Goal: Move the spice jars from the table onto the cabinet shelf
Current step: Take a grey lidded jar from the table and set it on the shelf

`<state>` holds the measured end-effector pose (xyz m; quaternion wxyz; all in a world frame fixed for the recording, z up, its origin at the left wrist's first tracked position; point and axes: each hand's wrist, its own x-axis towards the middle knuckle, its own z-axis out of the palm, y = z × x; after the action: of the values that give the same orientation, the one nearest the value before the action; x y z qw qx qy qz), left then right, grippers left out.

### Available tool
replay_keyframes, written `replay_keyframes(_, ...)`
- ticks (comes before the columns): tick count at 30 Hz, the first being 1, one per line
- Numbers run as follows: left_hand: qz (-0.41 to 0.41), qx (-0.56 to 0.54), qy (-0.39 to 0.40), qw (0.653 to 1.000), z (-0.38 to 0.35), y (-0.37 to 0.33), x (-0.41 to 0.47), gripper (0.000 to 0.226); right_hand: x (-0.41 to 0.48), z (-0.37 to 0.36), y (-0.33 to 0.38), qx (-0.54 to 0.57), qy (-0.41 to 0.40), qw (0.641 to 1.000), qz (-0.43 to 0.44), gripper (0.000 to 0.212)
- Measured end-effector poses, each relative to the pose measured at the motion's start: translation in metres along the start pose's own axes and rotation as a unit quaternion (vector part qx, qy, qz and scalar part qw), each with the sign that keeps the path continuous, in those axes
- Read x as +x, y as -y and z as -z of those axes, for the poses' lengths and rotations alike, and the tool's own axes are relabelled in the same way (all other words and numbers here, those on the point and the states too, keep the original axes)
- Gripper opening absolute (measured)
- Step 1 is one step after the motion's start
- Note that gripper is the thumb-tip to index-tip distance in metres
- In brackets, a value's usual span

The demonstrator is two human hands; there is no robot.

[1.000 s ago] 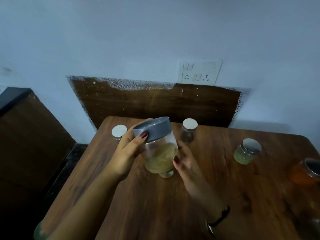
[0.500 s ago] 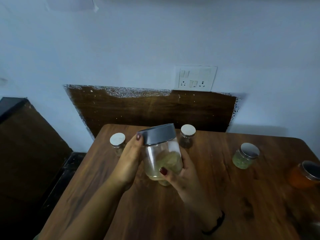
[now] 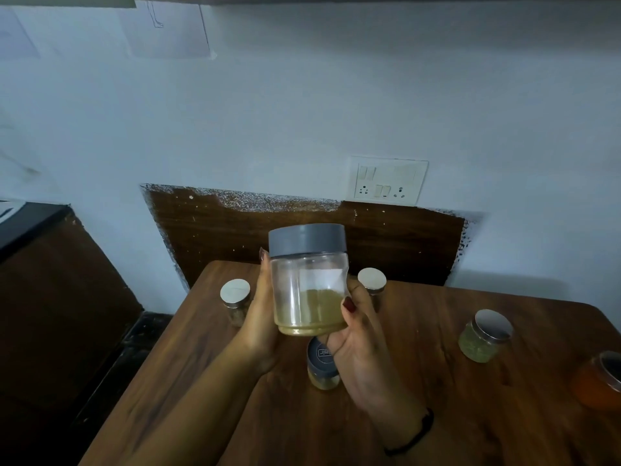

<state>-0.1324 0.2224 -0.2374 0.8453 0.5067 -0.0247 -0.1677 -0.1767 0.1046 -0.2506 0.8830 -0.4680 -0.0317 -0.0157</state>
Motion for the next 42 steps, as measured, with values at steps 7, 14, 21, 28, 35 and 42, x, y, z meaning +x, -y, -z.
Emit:
replay_keyframes(7,0.005,-0.042,0.029,0.999,0.001,-0.011,0.001,0.084,0.008,0.016,-0.002,-0.148,-0.046,0.986,0.058,0.070)
replay_keyframes(14,-0.051,-0.033,-0.005,0.998,0.001,-0.007,0.000,0.070,0.008,0.020,0.001,-0.209,-0.072,0.967,0.128,0.038)
replay_keyframes(21,-0.117,0.081,-0.067,0.987,0.000,-0.006,0.003,0.061,0.008,0.000,0.001,-0.278,-0.079,0.936,0.200,0.072)
replay_keyframes(28,-0.163,0.176,-0.128,0.962,-0.004,-0.008,-0.001,0.074,0.014,-0.011,-0.005,-0.292,-0.083,0.930,0.209,0.084)
replay_keyframes(35,-0.148,0.172,-0.085,0.970,0.001,-0.010,-0.002,0.069,0.016,-0.003,-0.003,-0.187,-0.079,0.963,0.175,0.070)
replay_keyframes(42,-0.036,-0.001,-0.021,0.999,-0.003,-0.006,-0.008,0.069,0.014,0.002,-0.003,-0.147,-0.076,0.979,0.118,0.057)
